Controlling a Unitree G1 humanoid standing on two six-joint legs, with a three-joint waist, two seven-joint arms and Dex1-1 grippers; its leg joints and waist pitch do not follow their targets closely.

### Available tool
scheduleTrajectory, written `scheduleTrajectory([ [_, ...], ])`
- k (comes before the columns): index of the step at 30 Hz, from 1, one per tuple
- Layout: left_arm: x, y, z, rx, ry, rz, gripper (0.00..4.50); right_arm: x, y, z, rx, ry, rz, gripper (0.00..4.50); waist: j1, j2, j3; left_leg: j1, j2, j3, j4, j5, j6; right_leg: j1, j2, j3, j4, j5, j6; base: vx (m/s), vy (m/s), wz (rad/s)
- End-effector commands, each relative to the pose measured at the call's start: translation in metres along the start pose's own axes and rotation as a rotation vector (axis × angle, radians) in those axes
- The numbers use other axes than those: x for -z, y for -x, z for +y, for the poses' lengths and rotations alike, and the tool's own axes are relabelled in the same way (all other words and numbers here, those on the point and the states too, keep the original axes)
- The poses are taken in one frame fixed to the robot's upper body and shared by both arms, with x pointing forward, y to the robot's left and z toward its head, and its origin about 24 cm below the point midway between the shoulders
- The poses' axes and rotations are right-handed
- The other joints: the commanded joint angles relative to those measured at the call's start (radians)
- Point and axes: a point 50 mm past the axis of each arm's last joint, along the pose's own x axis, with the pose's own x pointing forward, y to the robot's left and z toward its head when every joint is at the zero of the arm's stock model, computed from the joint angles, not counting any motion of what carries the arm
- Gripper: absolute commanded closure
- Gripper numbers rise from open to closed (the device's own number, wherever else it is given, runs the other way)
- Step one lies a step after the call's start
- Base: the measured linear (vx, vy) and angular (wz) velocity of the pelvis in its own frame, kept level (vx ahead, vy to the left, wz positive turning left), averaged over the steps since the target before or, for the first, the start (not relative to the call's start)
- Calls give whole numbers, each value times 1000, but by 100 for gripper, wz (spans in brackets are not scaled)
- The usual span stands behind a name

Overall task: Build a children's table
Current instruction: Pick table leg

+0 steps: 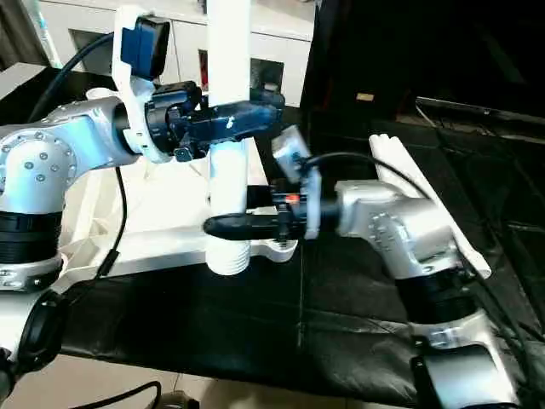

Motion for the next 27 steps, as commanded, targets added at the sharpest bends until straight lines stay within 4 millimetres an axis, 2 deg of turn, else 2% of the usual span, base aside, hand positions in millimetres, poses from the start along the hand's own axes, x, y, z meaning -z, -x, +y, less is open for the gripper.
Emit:
scheduleTrajectory([
  [1, -4, -7, -3, 27, -14, 15, 270, -1, -2, -2, 17, 8, -7, 136, 2, 12, -77, 20, 66, -28, -61, -52, -15, 54, -127, 66, -71, -24, -161, 0, 0, 0],
  [7, -4, -10, -4, 38, -11, 20, 270, -1, -3, 0, -7, -6, -27, 136, 2, 13, -79, 20, 67, -28, -61, -50, -16, 56, -128, 65, -68, -3, -166, 0, 0, 0],
  [8, -4, -10, -4, 41, -9, 20, 270, 0, -4, 1, -11, -8, -23, 165, 2, 14, -79, 21, 67, -28, -61, -51, -17, 55, -127, 65, -69, -3, -166, 0, 0, 0],
  [11, -3, -10, -5, 45, -9, 26, 270, 1, -4, 1, -15, -12, -18, 174, 2, 14, -79, 20, 67, -28, -61, -59, -18, 57, -129, 66, -70, -9, -164, 0, 0, 0],
  [13, -3, -11, -5, 44, -11, 31, 270, 3, -4, 2, -17, -12, -9, 205, 2, 14, -79, 21, 67, -29, -61, -54, -19, 56, -128, 65, -69, -5, -164, 0, 0, 0],
  [19, -2, -11, -5, 43, -16, 39, 270, 7, -3, 2, -22, -18, 11, 247, 3, 14, -79, 21, 67, -28, -60, -52, -17, 56, -128, 65, -69, -3, -164, 0, 0, 0],
  [27, -4, -12, -6, 47, -26, 39, 270, 10, -4, 2, -20, -26, 20, 254, 2, 14, -80, 21, 68, -29, -60, -51, -17, 56, -127, 65, -67, -2, -167, 0, 0, 0],
])
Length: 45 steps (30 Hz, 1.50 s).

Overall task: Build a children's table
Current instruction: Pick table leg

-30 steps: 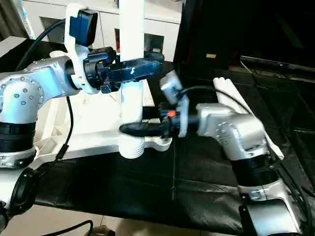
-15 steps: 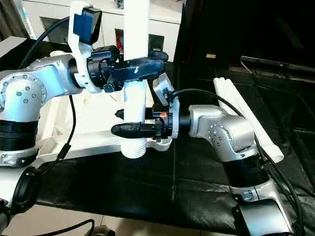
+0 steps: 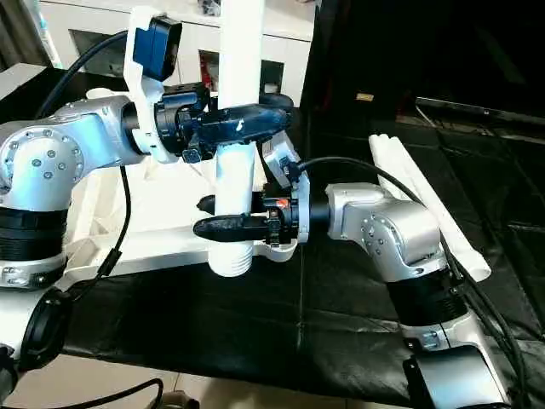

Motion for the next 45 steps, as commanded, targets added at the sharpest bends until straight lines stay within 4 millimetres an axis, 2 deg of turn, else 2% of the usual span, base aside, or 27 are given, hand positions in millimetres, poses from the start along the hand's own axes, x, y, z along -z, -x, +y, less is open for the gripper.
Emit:
scheduleTrajectory([
  [1, -8, -8, -7, 49, -36, 5, 270, 7, 2, 0, 20, -21, 18, 254, 3, 14, -80, 20, 67, -28, -60, -50, -15, 56, -127, 65, -68, 1, -167, 0, 0, 0],
  [5, -13, -11, -11, 67, -64, -21, 270, 9, 2, 0, 22, -26, 17, 254, 3, 14, -80, 19, 67, -28, -60, -51, -15, 58, -129, 66, -69, 7, -170, 0, 0, 0],
  [6, -14, -12, -14, 79, -70, -31, 235, 9, 2, 0, 25, -29, 14, 254, 4, 14, -80, 18, 67, -29, -59, -49, -16, 59, -128, 65, -67, 11, -169, 0, 0, 0],
  [8, -14, -13, -16, 91, -68, -33, 200, 10, 2, 0, 26, -30, 12, 254, 4, 14, -81, 19, 67, -29, -59, -45, -15, 58, -127, 65, -67, 19, -170, 0, 0, 0],
  [10, -15, -14, -17, 103, -44, -49, 200, 10, 2, 0, 28, -30, 10, 254, 4, 15, -80, 20, 67, -29, -59, -54, -16, 58, -129, 65, -67, 17, -180, 0, 0, 0],
  [13, -19, -17, -17, 109, -8, -117, 158, 10, 1, -1, 41, -32, -10, 255, 4, 16, -81, 19, 67, -29, -58, -61, -18, 59, -130, 64, -68, 9, -183, 0, 0, 0],
  [15, -20, -19, -16, 93, 20, -159, 155, 10, 0, -1, 52, -35, -26, 255, 5, 17, -81, 17, 67, -30, -57, -61, -18, 59, -129, 64, -67, 23, -194, 0, 0, 0],
  [17, -20, -20, -15, 82, 27, -172, 142, 10, 0, -1, 55, -35, -32, 255, 5, 15, -80, 18, 67, -30, -58, -64, -14, 59, -129, 65, -69, 15, -191, 0, 0, 0],
  [19, -22, -19, -11, 53, 53, -259, 116, 8, -2, -2, 73, -37, -90, 255, 7, 20, -81, 18, 67, -31, -57, -69, -16, 59, -131, 65, -70, 4, -188, 0, 0, 0],
  [20, -22, -19, -11, 53, 53, -259, 116, 8, -2, -2, 73, -37, -90, 255, 7, 18, -80, 17, 68, -30, -57, -70, -15, 58, -131, 65, -73, 2, -188, 0, 0, 0],
  [21, -28, -17, -10, 65, 99, -383, 110, 4, -2, -6, 112, -49, -154, 255, 9, 19, -81, 18, 68, -31, -56, -75, -22, 58, -132, 65, -71, -3, -194, 0, 0, 0],
  [25, -36, -5, -7, 73, 212, -637, 91, -7, 1, -10, 163, -81, -316, 255, 13, 15, -82, 18, 67, -32, -55, -80, -17, 59, -131, 64, -71, 6, -205, 0, 0, 0],
  [27, -36, -3, -6, 68, 227, -677, 75, -8, 2, -11, 180, -82, -340, 255, 15, 15, -81, 19, 67, -31, -57, -75, -16, 57, -129, 64, -72, 4, -197, 0, 0, 0],
  [28, -36, -1, -6, 66, 229, -692, 74, -8, 2, -11, 197, -78, -349, 256, 16, 22, -81, 19, 67, -31, -57, -75, -20, 56, -129, 64, -72, -1, -193, 0, 0, 0],
  [30, -37, 5, -6, 45, 237, -735, 74, -8, 3, -14, 261, -68, -391, 257, 17, 19, -81, 20, 67, -30, -58, -75, -28, 56, -128, 65, -74, -3, -180, 0, 0, 0],
  [33, -34, 16, -3, -29, 229, -718, 74, -4, 5, -17, 333, -69, -395, 258, 14, 19, -82, 20, 66, -32, -61, -76, -36, 57, -126, 64, -72, -6, -154, 0, 0, 0],
  [35, -32, 20, -2, -76, 224, -696, 74, -1, 6, -17, 353, -65, -384, 258, 15, 24, -80, 22, 68, -32, -63, -85, -42, 55, -126, 66, -74, -21, -131, 0, 0, 0],
  [36, -29, 23, 0, -121, 206, -669, 74, 1, 7, -17, 367, -53, -374, 258, 14, 28, -79, 22, 68, -34, -66, -96, -48, 53, -126, 66, -78, -40, -118, 0, 0, 0],
  [37, -24, 31, 6, -215, 187, -633, 74, 3, 8, -18, 387, -39, -375, 258, 14, 28, -79, 23, 68, -33, -66, -102, -50, 52, -125, 66, -78, -47, -112, 0, 0, 0],
  [38, -22, 33, 8, -239, 181, -624, 74, 3, 8, -18, 391, -37, -375, 258, 14, 27, -80, 24, 70, -34, -67, -107, -55, 53, -127, 66, -78, -52, -106, 0, 0, 0],
  [39, -19, 39, 14, -332, 159, -590, 74, 3, 8, -20, 414, -19, -367, 258, 11, 27, -79, 24, 69, -34, -69, -110, -58, 52, -123, 66, -77, -57, -94, 0, 0, 0],
  [40, -11, 50, 30, -538, 91, -492, 74, 0, 9, -22, 451, 29, -343, 258, 10, 27, -78, 25, 70, -37, -73, -116, -60, 50, -122, 66, -81, -73, -70, 0, 0, 0],
  [41, -10, 50, 30, -545, 88, -487, 74, 0, 9, -22, 452, 31, -342, 258, 11, 27, -77, 28, 69, -37, -74, -122, -63, 48, -123, 68, -82, -98, -41, 0, 0, 0],
  [42, -5, 55, 39, -662, 51, -415, 74, -1, 9, -24, 474, 71, -320, 258, 9, 21, -76, 28, 68, -35, -74, -126, -65, 48, -125, 70, -88, -118, -28, 0, 0, 0],
  [43, -2, 57, 44, -729, 13, -351, 74, -2, 8, -25, 487, 86, -306, 258, 11, 25, -77, 29, 70, -36, -75, -126, -70, 47, -125, 69, -84, -120, -29, 0, 0, 0],
  [45, 1, 57, 47, -787, -28, -276, 74, -3, 7, -26, 511, 128, -264, 258, 10, 24, -78, 30, 73, -39, -76, -118, -75, 43, -126, 67, -79, -100, -35, 0, 0, 0],
])
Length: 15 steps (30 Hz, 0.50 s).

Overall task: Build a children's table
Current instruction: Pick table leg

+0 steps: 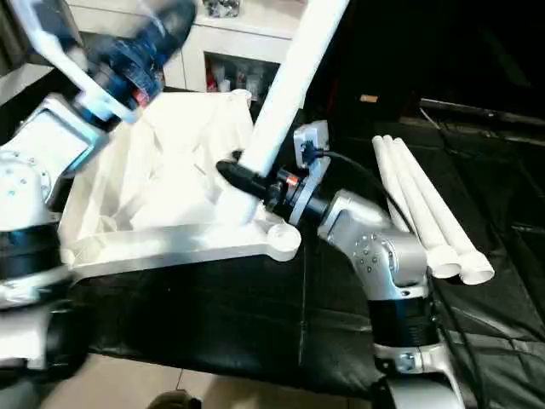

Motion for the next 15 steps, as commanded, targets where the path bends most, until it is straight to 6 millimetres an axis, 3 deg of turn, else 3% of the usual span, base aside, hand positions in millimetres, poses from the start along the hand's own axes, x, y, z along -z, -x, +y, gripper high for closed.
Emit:
scheduleTrajectory([
  [1, 16, -11, -1, -87, -177, 152, 74, -3, -6, -4, 40, 160, 84, 258, -6, 16, -77, 29, 71, -36, -77, -114, -73, 43, -126, 67, -77, -95, -46, 0, 0, 0],
  [3, 21, -16, -8, -77, -245, 202, 74, 1, -9, -4, 45, 205, 119, 258, -6, 21, -77, 30, 70, -33, -74, -104, -81, 40, -128, 69, -73, -70, -61, 0, 0, 0],
  [5, 23, -21, -15, -54, -257, 215, 74, 3, -10, -4, 54, 212, 131, 258, -5, 17, -77, 26, 68, -31, -72, -97, -77, 44, -130, 70, -72, -53, -79, 0, 0, 0],
  [6, 24, -29, -30, -1, -277, 214, 74, 10, -12, -8, 90, 229, 172, 258, -5, 18, -80, 24, 69, -32, -71, -81, -71, 47, -130, 68, -66, -15, -107, 0, 0, 0],
  [9, 23, -37, -51, 84, -296, 195, 74, 17, -11, -13, 133, 263, 214, 258, -5, 10, -81, 19, 67, -30, -67, -62, -63, 54, -132, 68, -61, 25, -140, 0, 0, 0],
  [12, 22, -41, -73, 179, -311, 189, 74, 20, -11, -18, 179, 258, 225, 258, -11, 9, -77, 17, 65, -30, -68, -74, -50, 56, -132, 68, -66, -4, -139, 0, 0, 0],
  [15, 24, -42, -82, 213, -361, 207, 74, 20, -12, -20, 207, 274, 210, 258, -21, 8, -76, 18, 66, -29, -67, -81, -42, 53, -130, 68, -70, -34, -135, 0, 0, 0],
])
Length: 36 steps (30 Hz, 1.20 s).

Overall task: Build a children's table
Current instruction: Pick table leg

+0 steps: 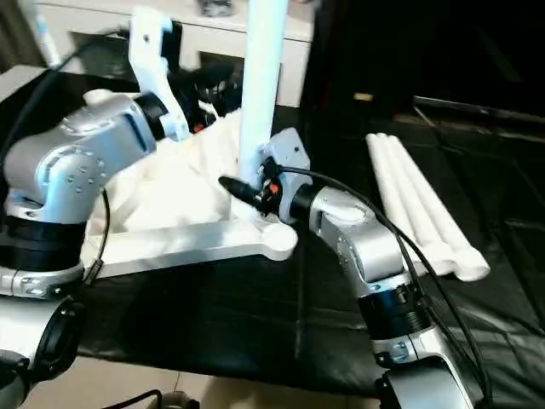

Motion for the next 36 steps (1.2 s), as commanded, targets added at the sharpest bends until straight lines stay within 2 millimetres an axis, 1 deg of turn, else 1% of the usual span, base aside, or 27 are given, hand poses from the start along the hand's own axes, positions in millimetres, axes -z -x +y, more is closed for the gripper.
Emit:
scheduleTrajectory([
  [1, -13, -10, -36, 165, -79, -22, 74, 8, -2, -7, 66, -8, 49, 258, 0, 9, -76, 19, 64, -29, -66, -81, -40, 54, -128, 68, -73, -38, -133, 0, 0, 0],
  [3, -12, -10, -37, 162, -118, -7, 74, 10, -3, -9, 89, -3, 55, 258, -1, 13, -75, 21, 65, -29, -67, -85, -37, 51, -127, 68, -74, -54, -133, 0, 0, 0],
  [4, -11, -10, -34, 149, -117, -6, 74, 11, -3, -10, 104, -7, 51, 258, -1, 12, -75, 22, 66, -29, -67, -85, -37, 51, -128, 68, -75, -52, -132, 0, 0, 0],
  [5, -8, -9, -26, 107, -132, 3, 74, 12, -3, -13, 123, -14, 35, 258, 0, 19, -75, 22, 66, -30, -67, -90, -39, 48, -128, 68, -74, -52, -135, 0, 0, 0],
  [6, -5, -8, -16, 67, -146, 10, 74, 13, -2, -16, 137, -29, 26, 258, -2, 17, -76, 22, 66, -30, -67, -94, -40, 48, -127, 67, -75, -52, -136, 0, 0, 0],
  [8, 2, -3, -3, 20, -181, 31, 74, 14, 0, -21, 154, -55, 0, 258, -1, 20, -76, 23, 65, -31, -67, -96, -42, 50, -126, 68, -75, -42, -138, 0, 0, 0],
  [9, 5, -1, 2, 10, -196, 41, 74, 13, 1, -22, 160, -65, -15, 258, 0, 28, -78, 26, 67, -32, -68, -99, -49, 48, -126, 68, -75, -30, -142, 0, 0, 0],
  [11, 18, 7, 15, 18, -196, 72, 74, 14, 7, -29, 188, -145, -43, 259, -1, 27, -78, 24, 65, -31, -68, -97, -47, 52, -125, 69, -74, -7, -145, 0, 0, 0],
  [12, 24, 11, 20, 21, -216, 97, 74, 15, 11, -33, 211, -168, -48, 259, -4, 30, -79, 22, 65, -31, -68, -96, -51, 53, -124, 69, -68, 4, -144, 0, 0, 0],
  [13, 31, 14, 24, 29, -233, 125, 74, 16, 14, -36, 228, -179, -50, 259, -4, 32, -79, 23, 65, -32, -68, -95, -49, 51, -125, 68, -71, 2, -138, 0, 0, 0],
  [14, 38, 18, 27, 43, -235, 153, 74, 18, 18, -38, 230, -180, -45, 259, -6, 38, -79, 22, 63, -31, -68, -98, -49, 50, -124, 69, -71, -1, -135, 0, 0, 0],
  [15, 53, 24, 33, 66, -236, 211, 74, 22, 26, -41, 226, -179, -36, 259, -7, 39, -80, 24, 62, -30, -68, -101, -51, 51, -122, 68, -73, -2, -131, 0, 0, 0],
  [17, 62, 28, 35, 75, -232, 246, 74, 24, 31, -42, 225, -180, -31, 259, -7, 38, -81, 22, 62, -28, -67, -93, -45, 53, -122, 69, -70, 9, -134, 0, 0, 0],
  [18, 65, 30, 36, 81, -227, 259, 74, 24, 32, -43, 226, -181, -30, 259, -8, 48, -82, 23, 63, -29, -66, -95, -44, 51, -122, 67, -70, 13, -141, 0, 0, 0],
  [19, 73, 33, 37, 93, -237, 293, 74, 24, 36, -44, 225, -186, -28, 259, -8, 53, -82, 24, 63, -29, -65, -98, -43, 50, -121, 68, -71, 15, -145, 0, 0, 0],
  [20, 80, 36, 37, 118, -235, 321, 74, 24, 38, -44, 217, -188, -25, 259, -8, 49, -81, 25, 64, -30, -66, -106, -42, 50, -122, 68, -72, 11, -148, 0, 0, 0],
  [21, 99, 45, 35, 188, -232, 397, 74, 24, 43, -43, 194, -194, -18, 259, -7, 49, -81, 23, 64, -31, -66, -111, -32, 55, -125, 69, -74, 5, -159, 0, 0, 0],
  [23, 115, 52, 33, 241, -235, 464, 74, 24, 46, -42, 173, -213, -18, 259, -9, 51, -80, 23, 65, -30, -68, -106, -23, 54, -123, 69, -73, 0, -154, 0, 0, 0],
  [24, 115, 52, 33, 241, -235, 464, 74, 24, 46, -42, 173, -213, -18, 259, -9, 52, -81, 22, 65, -29, -66, -106, -22, 53, -123, 69, -72, -3, -154, 0, 0, 0],
  [25, 134, 58, 31, 297, -238, 536, 74, 24, 49, -42, 161, -222, -15, 259, -10, 53, -81, 24, 65, -28, -66, -110, -24, 50, -124, 69, -73, -21, -157, 0, 0, 0],
  [26, 141, 61, 30, 312, -221, 566, 74, 24, 50, -41, 152, -221, -15, 259, -10, 46, -76, 22, 63, -26, -68, -118, -16, 51, -124, 70, -83, -62, -148, 0, 0, 0],
  [27, 147, 62, 29, 329, -208, 587, 74, 24, 51, -41, 146, -218, -14, 259, -8, 48, -77, 24, 64, -26, -67, -122, -17, 49, -126, 71, -84, -91, -143, 0, 0, 0],
  [29, 154, 64, 28, 349, -181, 606, 74, 25, 52, -39, 132, -212, -11, 259, -9, 48, -77, 26, 68, -27, -70, -131, -22, 46, -127, 69, -84, -115, -144, 0, 0, 0],
  [31, 157, 64, 28, 352, -176, 609, 101, 27, 52, -39, 125, -201, -3, 259, -8, 48, -77, 25, 67, -27, -69, -133, -22, 45, -127, 70, -84, -120, -149, 0, 0, 0],
  [33, 161, 63, 26, 368, -156, 603, 111, 29, 53, -38, 119, -197, 6, 259, -5, 46, -77, 24, 66, -26, -68, -127, -16, 47, -131, 70, -86, -118, -155, 0, 0, 0],
  [35, 164, 64, 25, 385, -166, 607, 119, 30, 53, -37, 116, -196, 8, 259, -4, 44, -77, 22, 67, -27, -68, -114, -10, 47, -130, 69, -84, -109, -154, 0, 0, 0],
  [36, 168, 64, 25, 408, -191, 622, 142, 30, 53, -36, 111, -197, 11, 259, -4, 45, -78, 21, 66, -27, -68, -109, -8, 47, -129, 69, -84, -101, -152, 0, 0, 0],
])
